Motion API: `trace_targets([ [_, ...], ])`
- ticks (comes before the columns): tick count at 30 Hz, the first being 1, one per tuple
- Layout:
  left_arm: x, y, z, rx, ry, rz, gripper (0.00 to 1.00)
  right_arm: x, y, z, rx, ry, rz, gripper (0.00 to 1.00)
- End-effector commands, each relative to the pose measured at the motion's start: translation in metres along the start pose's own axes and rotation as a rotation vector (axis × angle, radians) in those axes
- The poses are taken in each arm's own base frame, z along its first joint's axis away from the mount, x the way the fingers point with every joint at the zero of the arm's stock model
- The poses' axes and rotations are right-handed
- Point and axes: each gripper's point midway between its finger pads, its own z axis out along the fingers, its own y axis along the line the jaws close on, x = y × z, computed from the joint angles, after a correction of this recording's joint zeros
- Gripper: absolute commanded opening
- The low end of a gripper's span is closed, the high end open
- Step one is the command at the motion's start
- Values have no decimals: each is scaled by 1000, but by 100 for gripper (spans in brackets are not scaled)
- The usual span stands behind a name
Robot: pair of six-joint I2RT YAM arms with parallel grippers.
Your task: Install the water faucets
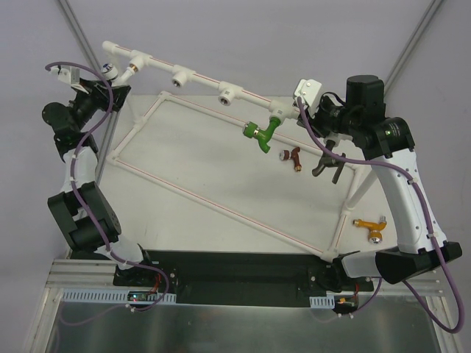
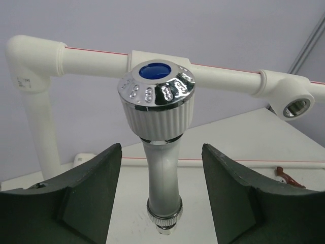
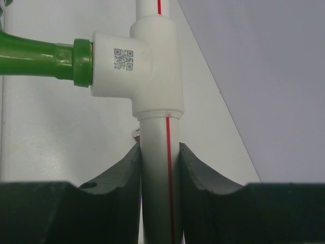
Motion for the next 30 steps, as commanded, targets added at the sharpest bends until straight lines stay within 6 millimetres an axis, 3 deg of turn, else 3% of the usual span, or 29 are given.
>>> trace_targets([
  [1,-36,-7,4,-26,-67,143,62,-23,9,-10,-21,-83,-11,2],
  [15,-42,-8,26,3,-73,157,55,-26,11,-11,-30,-95,-9,2],
  [22,-35,-10,28,16,-50,197,33,-26,11,-11,-29,-94,-10,2],
  [27,-24,-16,32,48,-1,298,0,-27,11,-10,-29,-93,-11,2],
  [30,-15,-15,31,57,35,353,0,-26,11,-11,-25,-89,-11,2],
])
